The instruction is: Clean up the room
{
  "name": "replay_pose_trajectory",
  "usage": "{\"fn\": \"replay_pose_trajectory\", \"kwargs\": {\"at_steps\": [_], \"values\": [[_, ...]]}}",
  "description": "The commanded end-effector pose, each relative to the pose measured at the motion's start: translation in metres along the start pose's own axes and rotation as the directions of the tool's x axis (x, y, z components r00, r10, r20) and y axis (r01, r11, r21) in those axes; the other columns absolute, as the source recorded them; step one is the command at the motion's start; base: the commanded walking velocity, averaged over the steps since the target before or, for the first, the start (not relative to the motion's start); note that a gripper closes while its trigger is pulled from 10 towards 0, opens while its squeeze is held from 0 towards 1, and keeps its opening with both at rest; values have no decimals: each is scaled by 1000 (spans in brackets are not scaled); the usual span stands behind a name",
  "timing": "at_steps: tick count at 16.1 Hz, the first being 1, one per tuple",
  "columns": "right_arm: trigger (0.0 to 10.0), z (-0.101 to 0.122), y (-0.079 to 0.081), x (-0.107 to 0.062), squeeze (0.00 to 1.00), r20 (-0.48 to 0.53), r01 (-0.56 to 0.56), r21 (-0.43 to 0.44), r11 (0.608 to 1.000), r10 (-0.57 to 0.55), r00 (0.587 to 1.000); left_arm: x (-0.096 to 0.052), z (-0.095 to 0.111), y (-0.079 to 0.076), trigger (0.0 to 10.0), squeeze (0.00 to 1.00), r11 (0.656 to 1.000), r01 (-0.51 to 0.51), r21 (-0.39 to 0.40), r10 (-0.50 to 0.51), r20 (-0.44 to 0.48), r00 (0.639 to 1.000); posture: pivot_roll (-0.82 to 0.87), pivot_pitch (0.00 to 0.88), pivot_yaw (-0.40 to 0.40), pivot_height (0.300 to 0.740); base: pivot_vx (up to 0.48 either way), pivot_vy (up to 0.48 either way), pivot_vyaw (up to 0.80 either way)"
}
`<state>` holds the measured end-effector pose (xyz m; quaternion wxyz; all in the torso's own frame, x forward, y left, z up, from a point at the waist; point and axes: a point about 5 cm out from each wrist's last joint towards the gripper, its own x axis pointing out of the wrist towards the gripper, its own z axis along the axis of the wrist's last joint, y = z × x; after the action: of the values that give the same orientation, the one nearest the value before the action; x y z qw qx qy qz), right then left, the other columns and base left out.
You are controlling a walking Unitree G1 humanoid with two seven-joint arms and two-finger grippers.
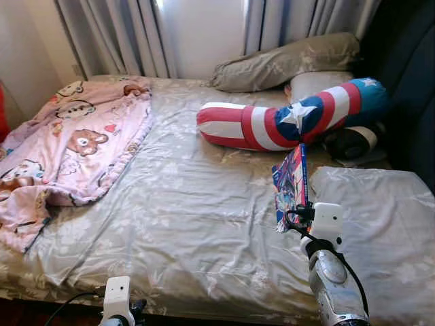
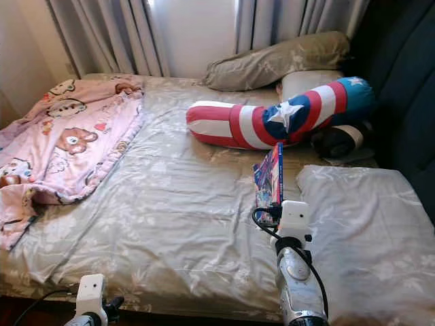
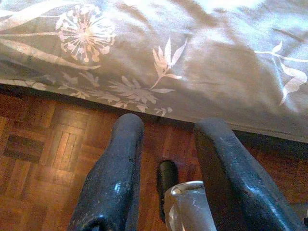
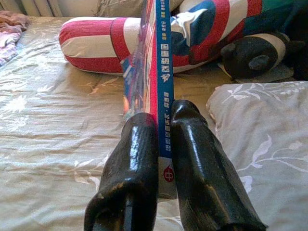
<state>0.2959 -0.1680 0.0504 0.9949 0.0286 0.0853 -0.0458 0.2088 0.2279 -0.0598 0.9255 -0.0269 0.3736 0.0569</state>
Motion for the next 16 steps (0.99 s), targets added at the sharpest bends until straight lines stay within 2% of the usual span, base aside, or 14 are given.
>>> {"fn": "replay_pose_trajectory", "kwargs": {"at_steps": [1, 7, 10, 16], "values": [[10000, 12, 3, 5, 0, 46, -6, 5, 1000, 6, 999, -1, -2, 3, 10000, 0, 1000, -7, 3, 7, -8, 1000, 19, 38, -19, 708, 244, 0, 0], [10000, 11, 1, 3, 0, 50, 8, 17, 1000, -9, 999, -2, -5, 4, 10000, 0, 1000, -5, 5, 5, -12, 1000, 12, 18, -13, 708, 281, 0, 0], [10000, 10, -1, 2, 0, 54, 24, 9, 1000, -25, 998, -3, -8, 4, 10000, 0, 1000, -4, 13, 4, -17, 1000, 5, 0, -11, 708, 291, 0, -392], [10000, 12, 5, 5, 0, 57, 6, -2, 1000, -6, 998, -3, -8, 5, 10000, 0, 1000, -9, 11, 9, -14, 1000, 15, 0, -16, 708, 0, 0, 0]]}}
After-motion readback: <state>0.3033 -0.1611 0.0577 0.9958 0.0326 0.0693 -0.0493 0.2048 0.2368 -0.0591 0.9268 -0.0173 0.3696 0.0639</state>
